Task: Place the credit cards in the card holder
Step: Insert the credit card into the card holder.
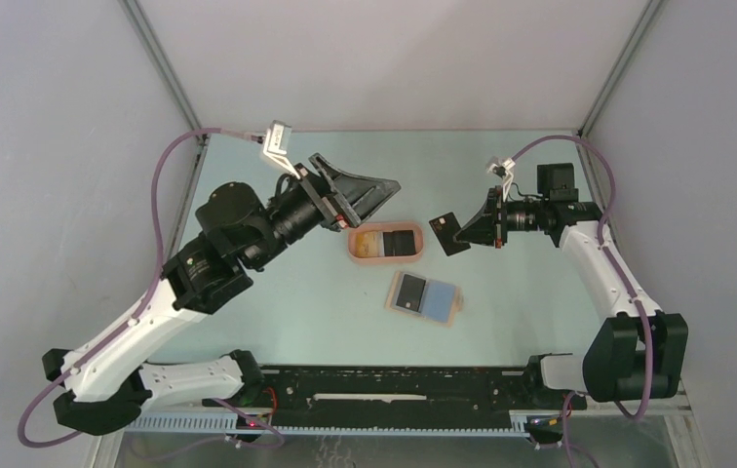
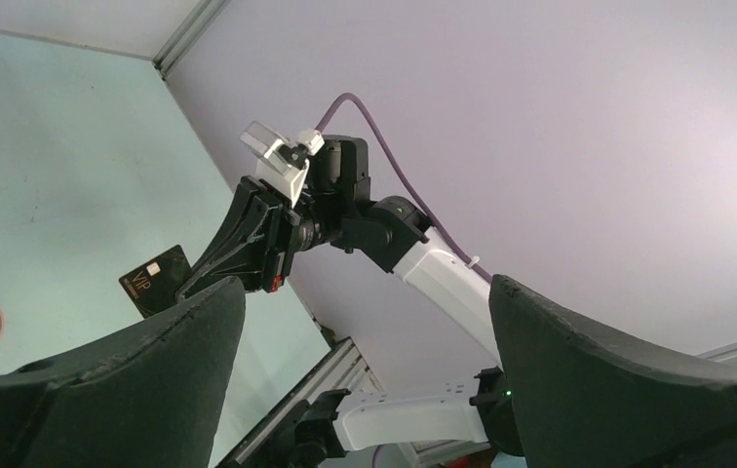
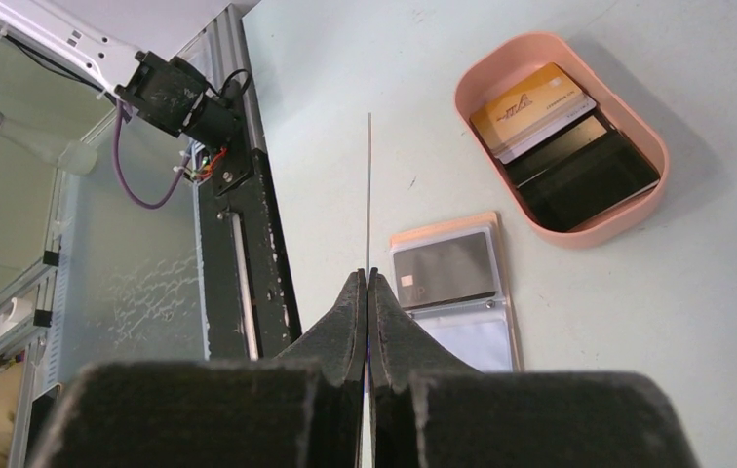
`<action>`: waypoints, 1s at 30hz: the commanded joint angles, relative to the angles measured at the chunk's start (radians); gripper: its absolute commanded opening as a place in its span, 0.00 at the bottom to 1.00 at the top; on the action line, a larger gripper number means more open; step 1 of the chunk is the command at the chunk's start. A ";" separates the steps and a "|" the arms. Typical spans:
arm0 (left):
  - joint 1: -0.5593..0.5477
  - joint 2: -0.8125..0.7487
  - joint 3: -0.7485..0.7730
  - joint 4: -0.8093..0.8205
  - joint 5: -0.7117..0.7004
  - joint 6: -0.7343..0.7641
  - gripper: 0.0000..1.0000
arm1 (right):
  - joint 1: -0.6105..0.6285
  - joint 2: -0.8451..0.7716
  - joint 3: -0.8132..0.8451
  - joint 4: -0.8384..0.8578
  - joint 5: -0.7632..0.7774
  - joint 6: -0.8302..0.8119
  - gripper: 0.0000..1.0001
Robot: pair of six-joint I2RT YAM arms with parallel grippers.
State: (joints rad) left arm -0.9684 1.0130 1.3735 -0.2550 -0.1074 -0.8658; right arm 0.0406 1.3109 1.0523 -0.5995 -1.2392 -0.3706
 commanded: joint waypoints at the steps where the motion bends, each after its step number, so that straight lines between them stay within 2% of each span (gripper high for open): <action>1: -0.003 -0.018 0.029 -0.006 -0.040 0.002 1.00 | -0.005 -0.002 0.041 -0.018 -0.013 -0.022 0.00; 8: -0.045 0.019 0.072 -0.027 -0.046 0.021 1.00 | -0.004 -0.023 0.041 -0.017 -0.018 -0.005 0.00; 11: -0.049 0.007 0.039 -0.012 -0.056 0.135 1.00 | -0.002 -0.032 0.041 -0.018 -0.013 0.003 0.00; 13: -0.049 -0.034 -0.050 0.019 -0.118 0.292 1.00 | 0.002 -0.037 0.040 -0.022 -0.018 0.006 0.00; 15: -0.048 -0.108 -0.210 0.074 -0.143 0.452 1.00 | 0.007 -0.043 0.024 -0.001 -0.035 0.029 0.00; 18: -0.047 -0.204 -0.439 0.207 -0.153 0.573 1.00 | 0.011 -0.053 -0.012 0.045 -0.062 0.083 0.00; 24: -0.026 -0.269 -0.781 0.481 -0.149 0.456 1.00 | 0.000 -0.040 -0.070 0.136 -0.125 0.205 0.00; 27: -0.010 -0.245 -0.913 0.680 -0.088 0.387 1.00 | 0.001 -0.016 -0.078 0.163 -0.158 0.251 0.00; 30: 0.003 -0.175 -0.983 0.846 -0.029 0.351 1.00 | 0.007 0.012 -0.089 0.212 -0.178 0.315 0.00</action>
State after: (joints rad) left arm -0.9833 0.7864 0.4557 0.2462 -0.2073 -0.4519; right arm 0.0456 1.2945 0.9684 -0.4858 -1.3506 -0.1703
